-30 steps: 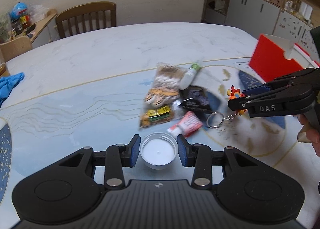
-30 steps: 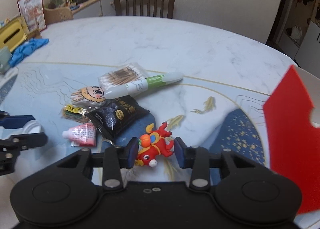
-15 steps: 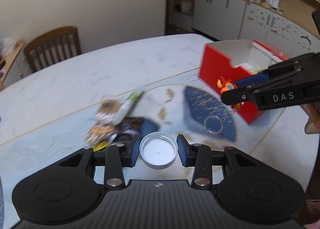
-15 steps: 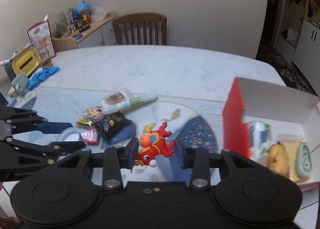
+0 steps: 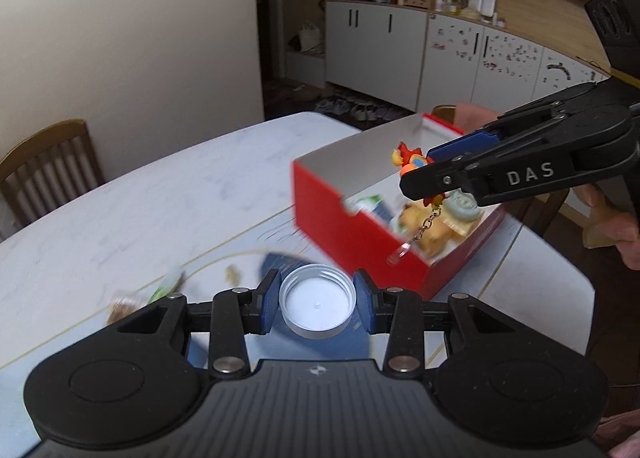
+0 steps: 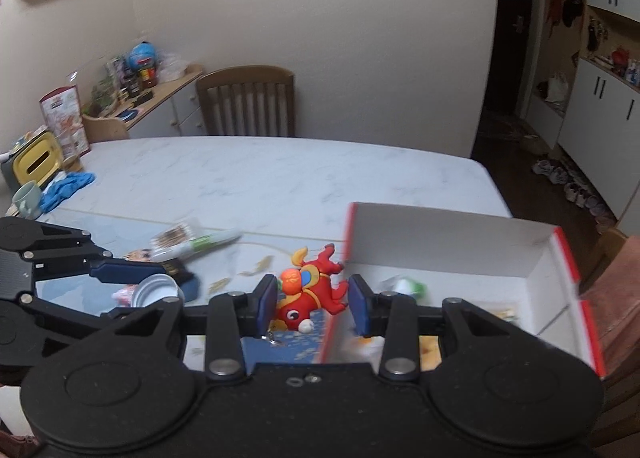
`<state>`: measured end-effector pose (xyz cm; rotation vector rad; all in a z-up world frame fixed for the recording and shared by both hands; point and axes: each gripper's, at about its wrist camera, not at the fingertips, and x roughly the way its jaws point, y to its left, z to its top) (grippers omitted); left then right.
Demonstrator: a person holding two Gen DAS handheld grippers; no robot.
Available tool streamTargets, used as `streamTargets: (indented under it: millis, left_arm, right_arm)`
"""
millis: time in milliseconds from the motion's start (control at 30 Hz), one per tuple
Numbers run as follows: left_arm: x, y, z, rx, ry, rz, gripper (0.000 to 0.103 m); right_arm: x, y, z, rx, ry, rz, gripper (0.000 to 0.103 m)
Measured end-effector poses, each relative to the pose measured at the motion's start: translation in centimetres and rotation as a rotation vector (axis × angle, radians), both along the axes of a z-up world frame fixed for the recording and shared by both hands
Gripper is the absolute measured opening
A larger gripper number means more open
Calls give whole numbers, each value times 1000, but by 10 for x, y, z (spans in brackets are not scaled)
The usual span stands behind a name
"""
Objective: Organize objects
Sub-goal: 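Carry the lid and dragon toy over the red box with both grippers, then lower the lid and dragon toy into the box and open both grippers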
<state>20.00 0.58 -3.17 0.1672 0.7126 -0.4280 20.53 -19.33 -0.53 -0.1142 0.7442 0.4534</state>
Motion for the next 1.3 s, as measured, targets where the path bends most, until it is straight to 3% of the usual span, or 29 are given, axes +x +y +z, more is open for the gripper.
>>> streamTargets:
  millis: [400, 767, 967, 1300]
  left_arm:
    - [42, -82, 2, 27, 38, -70, 38]
    - [88, -140, -17, 103, 68, -98, 38]
    - [122, -161, -26, 117, 105, -84, 38]
    - [176, -189, -52, 165, 150, -42, 38]
  right_arm:
    - [36, -83, -5, 6, -7, -101, 38]
    - [71, -138, -37, -36, 43, -171, 38]
    - [82, -148, -57, -33, 88, -165, 38]
    - [81, -129, -79, -59, 126, -60, 38]
